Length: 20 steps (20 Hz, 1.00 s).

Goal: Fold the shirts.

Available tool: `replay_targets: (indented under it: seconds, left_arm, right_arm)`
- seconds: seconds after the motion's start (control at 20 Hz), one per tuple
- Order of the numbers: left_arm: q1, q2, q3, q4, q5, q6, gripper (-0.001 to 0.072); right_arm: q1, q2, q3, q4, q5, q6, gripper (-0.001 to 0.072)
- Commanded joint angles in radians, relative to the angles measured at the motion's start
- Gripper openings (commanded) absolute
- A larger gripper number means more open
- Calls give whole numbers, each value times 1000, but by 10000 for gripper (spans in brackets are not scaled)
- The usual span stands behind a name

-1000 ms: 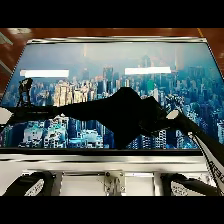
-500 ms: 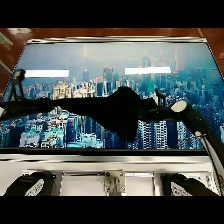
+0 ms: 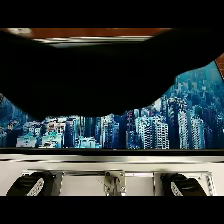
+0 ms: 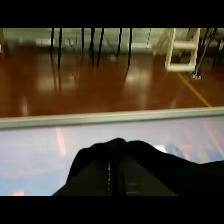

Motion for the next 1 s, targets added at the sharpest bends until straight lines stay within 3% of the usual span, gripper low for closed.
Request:
replay_targets:
  seconds: [0.0, 0.15, 0.25, 0.4, 0.55, 0.75, 0.85, 0.95]
  left_arm:
    - [5, 80, 121, 10, -18, -1, 38]
    - [5, 128, 121, 75, -160, -14, 38]
    - [5, 136, 120, 150, -284, -69, 38]
    - [5, 132, 76, 218, -425, -72, 38]
    - [5, 130, -41, 254, -434, -72, 38]
    - [5, 68, -244, 365, -408, -72, 39]
    - [5, -9, -330, 398, -329, -72, 39]
    - [5, -122, -376, 398, -227, -72, 39]
  right_arm:
    - [1, 70, 144, -112, 108, 116, 59]
    - [1, 97, 144, -123, 197, 118, 59]
    - [1, 103, 145, -133, 180, 118, 59]
    - [1, 84, 145, -137, 89, 118, 59]
    - [1, 19, 145, -144, 97, 118, 59]
    - [1, -169, 140, -168, 266, 140, 59]
    - [1, -303, 118, -177, 291, 171, 59]
    - [1, -455, 100, -176, 229, 184, 59]
